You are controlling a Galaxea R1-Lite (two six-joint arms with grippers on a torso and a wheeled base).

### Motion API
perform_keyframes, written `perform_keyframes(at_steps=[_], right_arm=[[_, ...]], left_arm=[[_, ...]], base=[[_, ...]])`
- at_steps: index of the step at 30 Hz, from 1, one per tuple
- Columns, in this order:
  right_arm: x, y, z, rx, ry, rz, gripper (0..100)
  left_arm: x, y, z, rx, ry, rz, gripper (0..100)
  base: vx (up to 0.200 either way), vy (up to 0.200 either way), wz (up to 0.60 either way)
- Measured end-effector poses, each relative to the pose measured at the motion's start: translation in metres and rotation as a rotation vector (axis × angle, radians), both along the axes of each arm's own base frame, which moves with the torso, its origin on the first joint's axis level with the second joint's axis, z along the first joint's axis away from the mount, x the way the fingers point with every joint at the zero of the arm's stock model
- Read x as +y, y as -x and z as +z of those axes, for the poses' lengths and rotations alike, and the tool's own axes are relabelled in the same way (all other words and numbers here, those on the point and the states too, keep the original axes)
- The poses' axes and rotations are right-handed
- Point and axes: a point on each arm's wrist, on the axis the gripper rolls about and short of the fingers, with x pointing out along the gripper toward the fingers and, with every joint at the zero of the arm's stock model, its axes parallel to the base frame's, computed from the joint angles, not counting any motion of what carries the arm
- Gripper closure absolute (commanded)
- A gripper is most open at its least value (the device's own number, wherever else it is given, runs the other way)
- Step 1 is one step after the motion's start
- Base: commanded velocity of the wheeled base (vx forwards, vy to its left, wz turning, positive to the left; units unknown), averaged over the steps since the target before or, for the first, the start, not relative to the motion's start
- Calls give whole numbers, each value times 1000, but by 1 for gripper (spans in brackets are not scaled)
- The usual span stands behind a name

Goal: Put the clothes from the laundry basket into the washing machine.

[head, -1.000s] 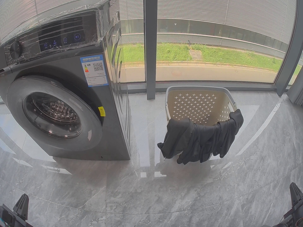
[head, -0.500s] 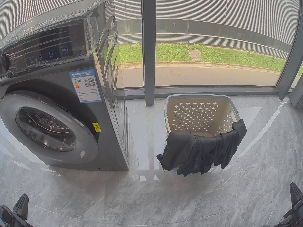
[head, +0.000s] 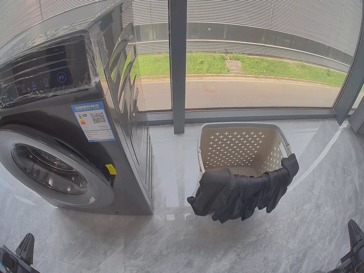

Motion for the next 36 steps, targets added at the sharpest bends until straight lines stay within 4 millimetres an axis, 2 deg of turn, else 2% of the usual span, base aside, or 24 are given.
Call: perform_keyframes(at_steps=[21,30,36], right_arm=[[0,0,0,0,1,0,100],[0,0,0,0,0,0,100],[0,0,0,0,0,0,100]], left_arm=[[0,0,0,-1,0,0,100],[0,0,0,-1,-1,-2,100],[0,0,0,0,0,-2,100]], base=[[0,-200,0],[0,0,0],[200,0,0]])
